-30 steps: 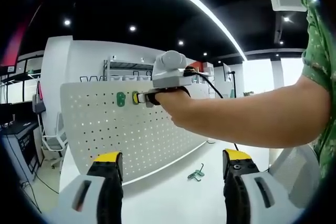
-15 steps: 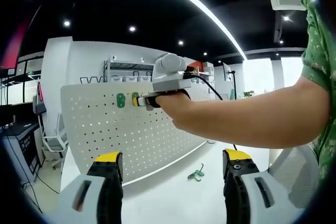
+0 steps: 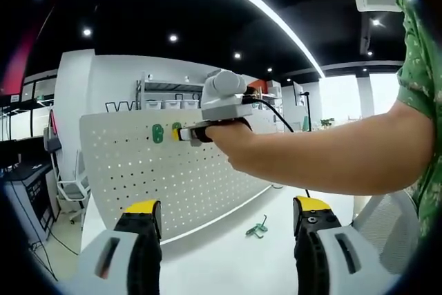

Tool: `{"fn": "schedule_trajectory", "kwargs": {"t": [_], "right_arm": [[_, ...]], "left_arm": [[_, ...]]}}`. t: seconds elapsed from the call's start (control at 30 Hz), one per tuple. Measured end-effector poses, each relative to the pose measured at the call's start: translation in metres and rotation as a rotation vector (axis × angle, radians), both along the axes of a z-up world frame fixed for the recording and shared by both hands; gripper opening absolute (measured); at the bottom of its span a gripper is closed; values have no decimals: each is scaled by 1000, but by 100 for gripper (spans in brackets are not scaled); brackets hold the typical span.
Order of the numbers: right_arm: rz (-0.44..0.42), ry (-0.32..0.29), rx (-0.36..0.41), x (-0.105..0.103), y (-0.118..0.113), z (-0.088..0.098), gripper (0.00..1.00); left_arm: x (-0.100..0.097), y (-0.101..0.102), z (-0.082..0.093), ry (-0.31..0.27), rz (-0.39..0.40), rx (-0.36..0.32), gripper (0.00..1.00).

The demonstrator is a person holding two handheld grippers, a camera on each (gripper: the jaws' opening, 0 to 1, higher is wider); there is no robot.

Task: Insert the hook assembly into the mounting plate slot until the hook locks in place.

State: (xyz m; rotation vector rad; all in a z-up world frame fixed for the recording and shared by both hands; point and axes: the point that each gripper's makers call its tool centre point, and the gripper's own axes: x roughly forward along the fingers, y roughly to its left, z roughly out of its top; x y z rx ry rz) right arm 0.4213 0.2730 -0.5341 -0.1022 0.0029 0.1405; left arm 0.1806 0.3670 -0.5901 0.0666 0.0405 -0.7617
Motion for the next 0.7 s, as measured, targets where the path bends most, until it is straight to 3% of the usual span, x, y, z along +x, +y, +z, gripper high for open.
{"fn": "schedule_trajectory", "kwargs": {"t": [0.7], "right_arm": [[33,5,16,-25,-19,1,36]], "left_arm": [[-12,-11,14,-23,6,20,80]]}}
